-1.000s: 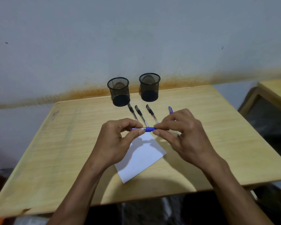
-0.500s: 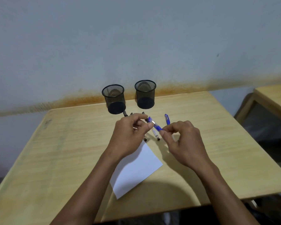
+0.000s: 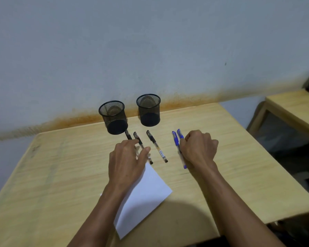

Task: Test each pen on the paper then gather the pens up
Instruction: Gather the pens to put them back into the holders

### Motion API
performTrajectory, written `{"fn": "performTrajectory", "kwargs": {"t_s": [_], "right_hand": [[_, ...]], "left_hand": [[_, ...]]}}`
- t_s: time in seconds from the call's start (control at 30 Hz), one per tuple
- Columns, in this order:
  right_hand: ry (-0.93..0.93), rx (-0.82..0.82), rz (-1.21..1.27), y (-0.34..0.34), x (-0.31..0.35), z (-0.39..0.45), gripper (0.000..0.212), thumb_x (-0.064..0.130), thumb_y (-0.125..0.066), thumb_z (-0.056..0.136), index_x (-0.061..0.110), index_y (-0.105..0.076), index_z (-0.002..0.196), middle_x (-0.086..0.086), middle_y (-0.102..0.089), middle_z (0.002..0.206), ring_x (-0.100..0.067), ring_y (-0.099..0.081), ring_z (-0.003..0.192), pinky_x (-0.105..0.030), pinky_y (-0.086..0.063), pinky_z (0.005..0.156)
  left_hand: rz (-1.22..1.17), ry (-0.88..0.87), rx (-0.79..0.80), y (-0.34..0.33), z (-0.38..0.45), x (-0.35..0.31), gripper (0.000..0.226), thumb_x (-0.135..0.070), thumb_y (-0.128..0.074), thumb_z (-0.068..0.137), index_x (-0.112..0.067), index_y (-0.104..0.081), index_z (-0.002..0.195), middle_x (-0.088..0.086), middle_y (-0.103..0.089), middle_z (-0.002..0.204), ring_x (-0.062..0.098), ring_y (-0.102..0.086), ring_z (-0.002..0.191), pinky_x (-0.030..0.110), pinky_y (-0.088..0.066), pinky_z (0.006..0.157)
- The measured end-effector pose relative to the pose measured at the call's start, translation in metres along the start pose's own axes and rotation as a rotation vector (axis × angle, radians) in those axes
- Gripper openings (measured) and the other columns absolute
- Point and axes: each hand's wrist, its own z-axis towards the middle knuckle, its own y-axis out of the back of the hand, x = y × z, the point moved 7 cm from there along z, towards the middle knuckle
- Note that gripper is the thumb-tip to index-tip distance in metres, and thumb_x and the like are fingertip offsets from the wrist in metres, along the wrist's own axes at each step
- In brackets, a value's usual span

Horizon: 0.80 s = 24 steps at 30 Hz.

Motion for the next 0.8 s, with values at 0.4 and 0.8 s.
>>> {"fn": "performTrajectory", "kwargs": {"t_s": [0.4,0.8], "right_hand": [[0.132,0.292,-0.045,0.016,0.006,-0.006,0.053,0.064,-0.069,0.070,0.014,-0.056,0.081,0.002,-0.062,0.079,-0.024,-0.061,0.076,-0.032,-0.041,0.062],[0.364,0.410,-0.384,0.010,0.046,0.025,0.029,0.023,-0.077,0.072,0.013,-0.052,0.083,-0.003,-0.050,0.075,-0.027,-0.058,0.072,-0.031,-0.044,0.059]], "left_hand": [[0.300,0.256,0.169,-0.010,0.023,0.007,0.080,-0.091,-0.036,0.073,-0.016,-0.061,0.087,0.009,-0.060,0.110,0.032,-0.049,0.111,0.046,-0.038,0.088],[0.220,0.399,0.362,-0.037,0.066,-0.010,0.039,-0.024,-0.071,0.051,-0.016,-0.063,0.088,0.005,-0.067,0.092,0.031,-0.065,0.084,0.041,-0.056,0.077]]}}
